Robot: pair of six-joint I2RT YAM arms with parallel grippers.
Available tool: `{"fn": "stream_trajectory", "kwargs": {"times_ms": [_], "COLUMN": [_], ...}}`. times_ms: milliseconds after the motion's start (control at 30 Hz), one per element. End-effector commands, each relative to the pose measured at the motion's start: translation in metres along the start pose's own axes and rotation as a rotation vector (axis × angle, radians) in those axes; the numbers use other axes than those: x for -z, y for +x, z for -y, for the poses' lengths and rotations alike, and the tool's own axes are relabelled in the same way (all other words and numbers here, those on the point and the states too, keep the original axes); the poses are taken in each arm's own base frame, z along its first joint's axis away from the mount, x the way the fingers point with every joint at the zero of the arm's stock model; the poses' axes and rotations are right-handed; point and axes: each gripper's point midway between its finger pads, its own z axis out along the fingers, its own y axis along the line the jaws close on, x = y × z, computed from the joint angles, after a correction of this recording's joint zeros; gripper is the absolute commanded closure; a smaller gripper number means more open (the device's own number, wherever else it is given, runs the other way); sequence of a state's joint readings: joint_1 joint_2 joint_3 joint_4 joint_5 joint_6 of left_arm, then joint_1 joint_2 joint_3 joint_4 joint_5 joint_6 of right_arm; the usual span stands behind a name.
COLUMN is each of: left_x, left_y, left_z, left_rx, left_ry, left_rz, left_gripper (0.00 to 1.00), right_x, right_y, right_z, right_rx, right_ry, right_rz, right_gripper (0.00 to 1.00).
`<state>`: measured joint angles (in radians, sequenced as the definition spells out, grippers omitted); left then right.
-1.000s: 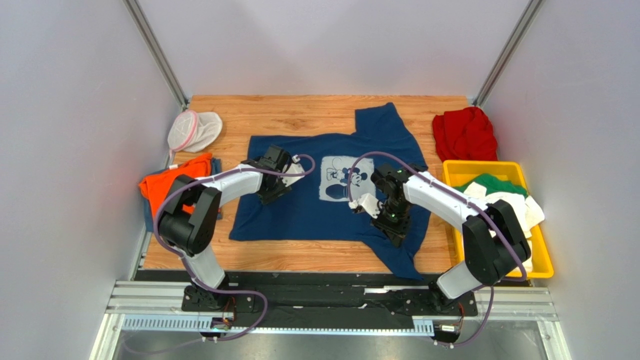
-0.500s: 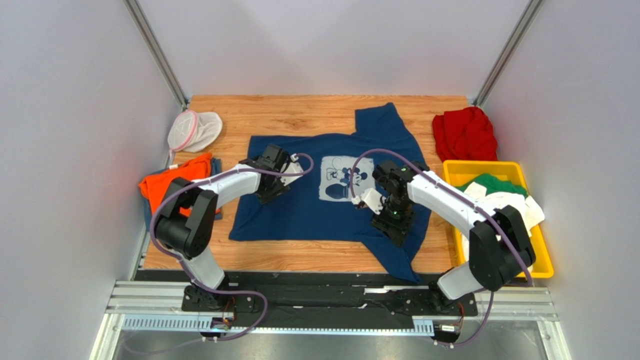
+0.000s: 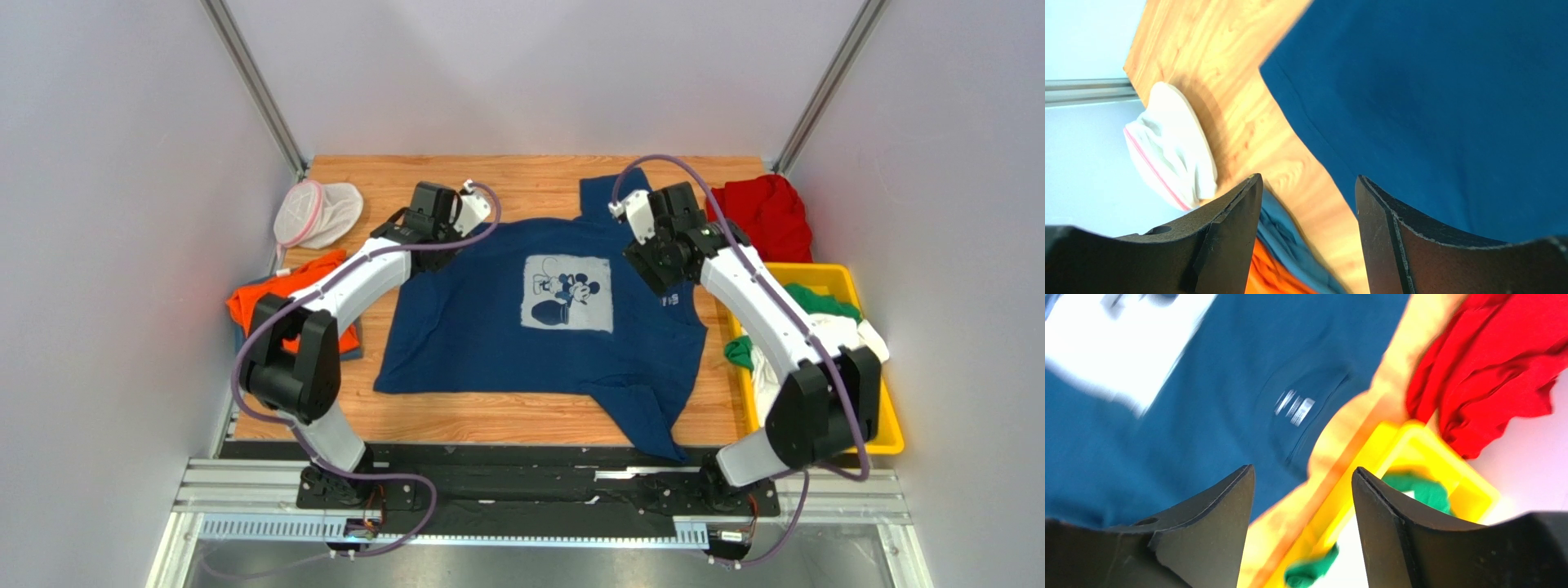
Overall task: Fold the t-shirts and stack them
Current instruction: Flatten the tshirt out
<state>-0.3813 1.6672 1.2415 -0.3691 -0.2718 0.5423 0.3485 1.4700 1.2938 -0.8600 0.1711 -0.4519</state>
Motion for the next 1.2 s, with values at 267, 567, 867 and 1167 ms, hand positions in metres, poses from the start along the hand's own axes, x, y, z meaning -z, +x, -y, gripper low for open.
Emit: {"fn": "stream_trajectory", "kwargs": {"times_ms": [267,567,867,1167], "left_x": [-0.067,-0.107,-0.131,-0.146], "left_y": [-0.018,-0.011,0.006,0.019], "left_z": [-0.064,-0.062,-0.054,-0.052], "left_rx": [0.078,-0.002,-0.070,-0.136], "left_ry": [-0.124,-0.117,-0.108,-0.110], "left_rz": [0.002,-0.067,-0.135,-0.194], "left_gripper": [0.34,0.35,0.36,0.36], "right_x": [-0.110,-0.164,-0.190,-0.212], "right_y": [-0.080,-0.082,-0.077,-0.069], "right_z": [0.103,0.120,0.116,0.117], "right_rx": [-0.215,-0.210,-0.198,-0.189], "right_ry": [0.210,0.223,0.206,0.201], "right_rz": [0.103,0.062,0.038,0.012], "right_gripper": [0.37,0.37,0.37,0.37]}}
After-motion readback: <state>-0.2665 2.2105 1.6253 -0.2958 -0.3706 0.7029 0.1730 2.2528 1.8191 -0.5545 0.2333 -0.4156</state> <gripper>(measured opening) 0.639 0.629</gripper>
